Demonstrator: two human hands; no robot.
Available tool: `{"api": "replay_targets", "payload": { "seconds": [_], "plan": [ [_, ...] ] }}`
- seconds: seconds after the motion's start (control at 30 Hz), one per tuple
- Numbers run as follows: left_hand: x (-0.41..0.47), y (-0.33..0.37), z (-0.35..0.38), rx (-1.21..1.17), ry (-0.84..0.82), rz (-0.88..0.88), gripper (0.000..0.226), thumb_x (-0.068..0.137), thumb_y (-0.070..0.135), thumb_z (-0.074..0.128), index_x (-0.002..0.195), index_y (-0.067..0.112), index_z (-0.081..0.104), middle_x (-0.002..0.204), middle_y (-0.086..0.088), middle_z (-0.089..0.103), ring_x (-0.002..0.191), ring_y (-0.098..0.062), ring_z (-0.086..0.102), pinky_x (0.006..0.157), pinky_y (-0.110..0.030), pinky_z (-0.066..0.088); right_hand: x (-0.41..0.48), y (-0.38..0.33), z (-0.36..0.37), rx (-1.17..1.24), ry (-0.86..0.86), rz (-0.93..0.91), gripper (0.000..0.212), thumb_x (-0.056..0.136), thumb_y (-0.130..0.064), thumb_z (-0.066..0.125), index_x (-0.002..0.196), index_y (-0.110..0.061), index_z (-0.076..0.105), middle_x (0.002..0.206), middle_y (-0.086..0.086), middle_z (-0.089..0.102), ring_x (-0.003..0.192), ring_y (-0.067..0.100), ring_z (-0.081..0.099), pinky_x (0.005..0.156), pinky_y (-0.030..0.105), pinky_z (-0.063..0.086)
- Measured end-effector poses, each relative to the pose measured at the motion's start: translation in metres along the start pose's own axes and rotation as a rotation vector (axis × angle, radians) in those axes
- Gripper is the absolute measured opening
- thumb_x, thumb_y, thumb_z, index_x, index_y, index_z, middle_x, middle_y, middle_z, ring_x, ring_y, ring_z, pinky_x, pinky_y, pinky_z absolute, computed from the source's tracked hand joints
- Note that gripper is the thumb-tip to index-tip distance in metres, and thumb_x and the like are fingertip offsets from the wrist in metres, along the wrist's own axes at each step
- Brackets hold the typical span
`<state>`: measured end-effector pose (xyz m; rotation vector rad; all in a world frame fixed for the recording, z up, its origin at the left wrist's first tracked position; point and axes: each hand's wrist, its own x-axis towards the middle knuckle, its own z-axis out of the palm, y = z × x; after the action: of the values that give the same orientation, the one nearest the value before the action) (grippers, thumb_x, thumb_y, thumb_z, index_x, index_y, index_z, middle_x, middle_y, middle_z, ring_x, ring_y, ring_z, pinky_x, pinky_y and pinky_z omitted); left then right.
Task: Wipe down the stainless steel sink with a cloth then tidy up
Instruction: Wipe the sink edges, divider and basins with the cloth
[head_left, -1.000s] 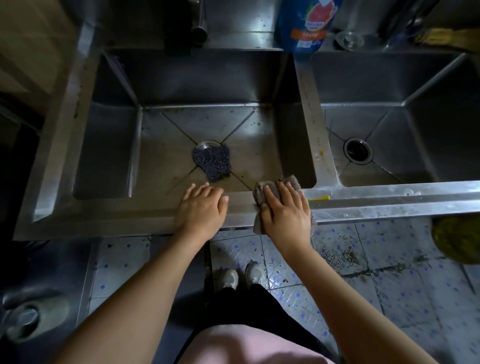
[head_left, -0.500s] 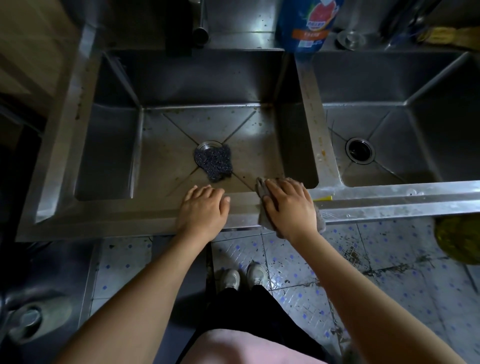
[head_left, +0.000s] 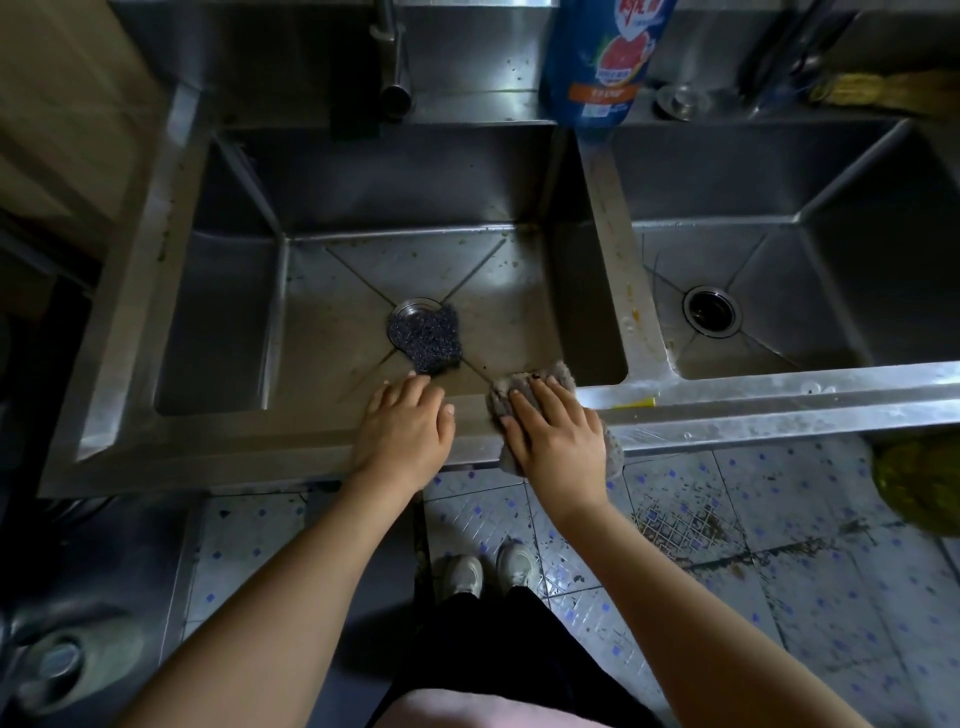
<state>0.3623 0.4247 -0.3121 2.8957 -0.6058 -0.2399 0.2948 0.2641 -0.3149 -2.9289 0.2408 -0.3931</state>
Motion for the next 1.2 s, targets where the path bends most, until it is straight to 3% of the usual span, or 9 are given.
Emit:
{"api": "replay_targets", "payload": {
  "seconds": [0.13,0.23,0.33,0.5,0.57,0.67,0.93,1.07,1.2],
  "plan": [
    [0.000,0.000,-0.001,0.033,-0.071,-0.018,0.038,0.098,0.030,0.027,0.122,0.015,0.053,0.145,-0.008,0.038,0.138,-0.025,0.024,0.113,-0.042,0.012,-0.007,0.006,-0.006,-0.014,-0.001,-0.050,0.033,0.089,-0.037,0.048,0.097,-0.016,0.072,0.104,0.008,0.070,0.097,0.027,0.066,0.071,0.036,0.050],
    [0.001,0.000,-0.002,0.005,-0.070,-0.042,0.039,0.098,0.030,0.026,0.119,0.015,0.055,0.138,-0.007,0.046,0.135,-0.024,0.031,0.113,-0.044,0.014,-0.009,0.018,-0.016,0.009,0.021,-0.063,0.026,0.079,-0.031,0.066,0.096,-0.013,0.072,0.100,0.011,0.070,0.090,0.030,0.067,0.069,0.038,0.052],
    [-0.002,0.002,-0.003,-0.043,0.027,-0.047,0.049,0.094,0.033,0.020,0.107,0.011,0.062,0.123,-0.008,0.059,0.124,-0.028,0.046,0.107,-0.047,0.025,-0.014,0.035,-0.025,0.039,0.025,0.002,0.034,0.069,-0.024,0.078,0.099,-0.010,0.071,0.102,0.013,0.070,0.092,0.032,0.066,0.074,0.040,0.051],
    [0.002,0.029,-0.009,-0.177,0.045,-0.037,0.063,0.089,0.041,0.010,0.113,0.012,0.060,0.128,-0.005,0.055,0.126,-0.024,0.043,0.106,-0.045,0.023,-0.008,0.067,-0.035,0.076,0.061,0.164,0.037,0.086,-0.035,0.052,0.107,-0.009,0.069,0.110,0.013,0.068,0.103,0.033,0.062,0.083,0.040,0.047],
    [0.008,0.048,-0.012,-0.197,-0.012,-0.012,0.050,0.096,0.037,0.017,0.123,0.015,0.054,0.135,-0.001,0.048,0.132,-0.018,0.035,0.110,-0.044,0.017,-0.001,0.078,-0.037,0.072,0.055,0.182,0.040,0.089,-0.037,0.045,0.105,-0.010,0.070,0.109,0.012,0.069,0.106,0.032,0.061,0.086,0.040,0.046],
    [0.019,0.079,-0.011,-0.209,-0.057,0.022,0.041,0.100,0.031,0.024,0.131,0.017,0.046,0.142,0.001,0.041,0.136,-0.015,0.027,0.113,-0.046,0.014,0.001,0.092,-0.034,0.035,-0.107,0.186,0.048,0.092,-0.043,0.033,0.113,-0.016,0.067,0.123,0.008,0.063,0.123,0.028,0.051,0.097,0.038,0.036],
    [0.039,0.124,0.005,-0.202,-0.114,0.004,0.041,0.100,0.027,0.026,0.135,0.016,0.043,0.146,0.000,0.039,0.140,-0.014,0.022,0.116,-0.038,0.009,-0.003,0.109,-0.036,-0.024,-0.209,0.019,0.047,0.090,-0.044,0.036,0.119,-0.019,0.064,0.128,0.011,0.060,0.124,0.031,0.050,0.103,0.047,0.038],
    [0.038,0.137,0.015,-0.108,-0.128,0.011,0.039,0.099,0.025,0.027,0.129,0.014,0.049,0.142,-0.002,0.044,0.138,-0.014,0.027,0.114,-0.034,0.008,0.008,0.117,-0.036,-0.034,-0.297,-0.068,0.047,0.090,-0.047,0.033,0.119,-0.026,0.063,0.130,0.009,0.058,0.126,0.030,0.049,0.105,0.046,0.031],
    [0.036,0.136,0.018,-0.082,-0.094,-0.005,0.035,0.098,0.025,0.031,0.123,0.015,0.054,0.135,-0.001,0.051,0.133,-0.015,0.036,0.112,-0.033,0.015,0.024,0.129,-0.035,0.056,-0.388,-0.123,0.045,0.093,-0.042,0.033,0.127,-0.025,0.056,0.143,0.007,0.044,0.138,0.028,0.032,0.113,0.040,0.018]
  ]
}}
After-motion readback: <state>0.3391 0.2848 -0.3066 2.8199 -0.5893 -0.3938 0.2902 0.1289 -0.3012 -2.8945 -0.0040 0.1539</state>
